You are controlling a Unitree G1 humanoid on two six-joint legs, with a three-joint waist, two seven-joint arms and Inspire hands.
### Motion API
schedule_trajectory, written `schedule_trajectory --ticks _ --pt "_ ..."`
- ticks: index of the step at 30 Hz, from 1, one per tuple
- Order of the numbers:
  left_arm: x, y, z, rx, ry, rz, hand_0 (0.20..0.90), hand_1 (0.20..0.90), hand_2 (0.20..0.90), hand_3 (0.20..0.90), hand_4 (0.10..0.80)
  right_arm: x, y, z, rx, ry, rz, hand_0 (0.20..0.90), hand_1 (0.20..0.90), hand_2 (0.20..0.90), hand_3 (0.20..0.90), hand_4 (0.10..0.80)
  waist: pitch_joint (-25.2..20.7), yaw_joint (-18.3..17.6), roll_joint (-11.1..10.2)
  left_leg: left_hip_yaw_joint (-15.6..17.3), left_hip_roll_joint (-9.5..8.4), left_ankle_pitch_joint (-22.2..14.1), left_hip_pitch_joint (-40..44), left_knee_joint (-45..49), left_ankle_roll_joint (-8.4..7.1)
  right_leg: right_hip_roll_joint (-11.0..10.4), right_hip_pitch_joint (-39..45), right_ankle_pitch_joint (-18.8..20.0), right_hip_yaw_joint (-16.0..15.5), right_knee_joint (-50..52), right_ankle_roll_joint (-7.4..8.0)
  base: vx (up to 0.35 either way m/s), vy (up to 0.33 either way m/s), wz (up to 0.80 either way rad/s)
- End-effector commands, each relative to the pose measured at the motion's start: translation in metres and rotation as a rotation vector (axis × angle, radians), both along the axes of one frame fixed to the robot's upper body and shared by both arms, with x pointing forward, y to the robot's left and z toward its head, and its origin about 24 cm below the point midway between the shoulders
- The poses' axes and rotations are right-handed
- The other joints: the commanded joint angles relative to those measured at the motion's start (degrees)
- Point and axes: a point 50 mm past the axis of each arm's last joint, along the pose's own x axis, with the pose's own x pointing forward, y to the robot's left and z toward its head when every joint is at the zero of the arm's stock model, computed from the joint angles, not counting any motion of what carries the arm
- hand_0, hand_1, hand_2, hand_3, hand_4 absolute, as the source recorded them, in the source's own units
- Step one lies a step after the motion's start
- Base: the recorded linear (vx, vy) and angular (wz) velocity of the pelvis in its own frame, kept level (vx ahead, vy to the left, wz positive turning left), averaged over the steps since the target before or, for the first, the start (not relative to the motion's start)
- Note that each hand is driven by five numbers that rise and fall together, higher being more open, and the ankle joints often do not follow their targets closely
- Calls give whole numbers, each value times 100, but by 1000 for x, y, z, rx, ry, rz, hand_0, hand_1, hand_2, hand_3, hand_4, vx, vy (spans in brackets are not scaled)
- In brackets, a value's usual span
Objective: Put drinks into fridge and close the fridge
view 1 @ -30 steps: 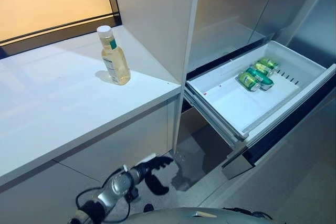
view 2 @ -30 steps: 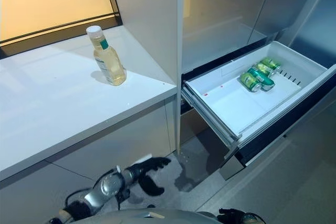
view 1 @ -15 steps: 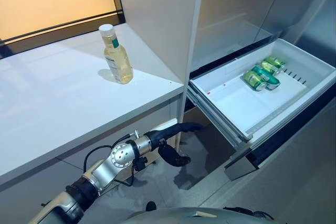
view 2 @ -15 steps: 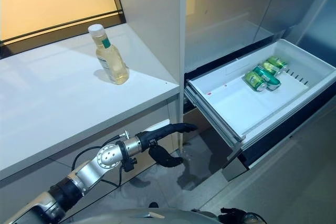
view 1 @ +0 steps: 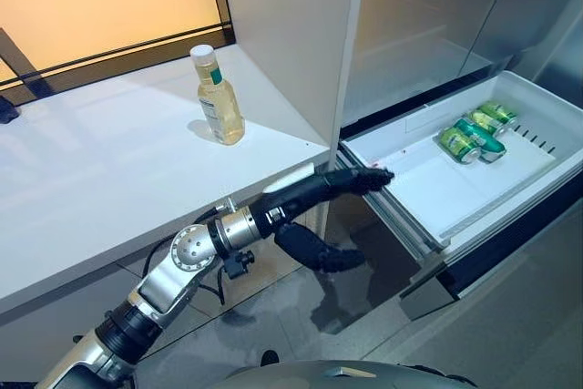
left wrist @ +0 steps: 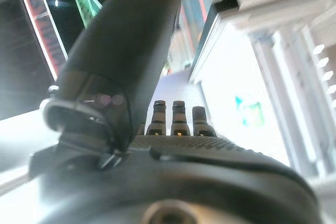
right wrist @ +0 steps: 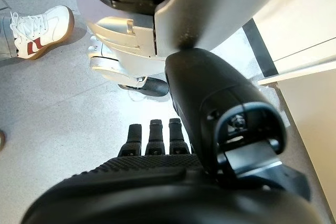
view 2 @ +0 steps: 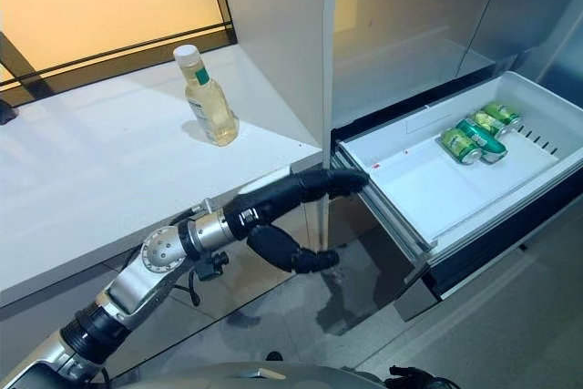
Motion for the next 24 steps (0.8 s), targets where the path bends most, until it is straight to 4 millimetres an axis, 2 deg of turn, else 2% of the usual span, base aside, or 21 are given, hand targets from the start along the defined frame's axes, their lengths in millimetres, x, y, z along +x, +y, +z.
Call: schedule_trajectory --ticks 1,9,14,16,18,24 --pt "-1 1 77 -250 -339 -18 900 900 900 900 800 5 21 -4 77 -27 -5 900 900 900 900 800 -7 157 -73 93 -112 -629 84 28 164 -98 -414 246 -11 140 413 5 -18 4" --pt "0 21 115 -382 -564 152 900 900 900 900 800 4 23 -5 83 -28 -2 900 900 900 900 800 -106 202 -120 33 -133 -656 106 28 165 -84 -373 223 -4 115 381 15 -6 3" --pt "-2 36 133 -458 -707 320 900 900 900 900 800 -1 26 -6 82 -16 -2 900 900 900 900 800 -159 195 -144 -1 -138 -674 136 28 156 -70 -343 191 13 117 357 19 -3 2" --pt "-1 42 135 -477 -725 391 900 900 900 900 800 -2 26 -6 83 -14 -1 900 900 900 900 800 -170 195 -149 -9 -137 -681 148 28 153 -67 -330 182 20 116 351 36 -3 0" --pt "4 54 136 -467 -758 548 900 900 900 900 800 -5 26 -7 84 -9 -2 900 900 900 900 800 -192 207 -158 -39 -144 -689 165 28 150 -60 -308 169 32 111 347 20 -2 0" --pt "15 82 126 -427 -743 823 900 900 900 900 800 -7 26 -7 83 -2 -9 900 900 900 900 800 -233 236 -153 -65 -151 -688 166 28 146 -53 -297 146 31 103 331 8 0 0"
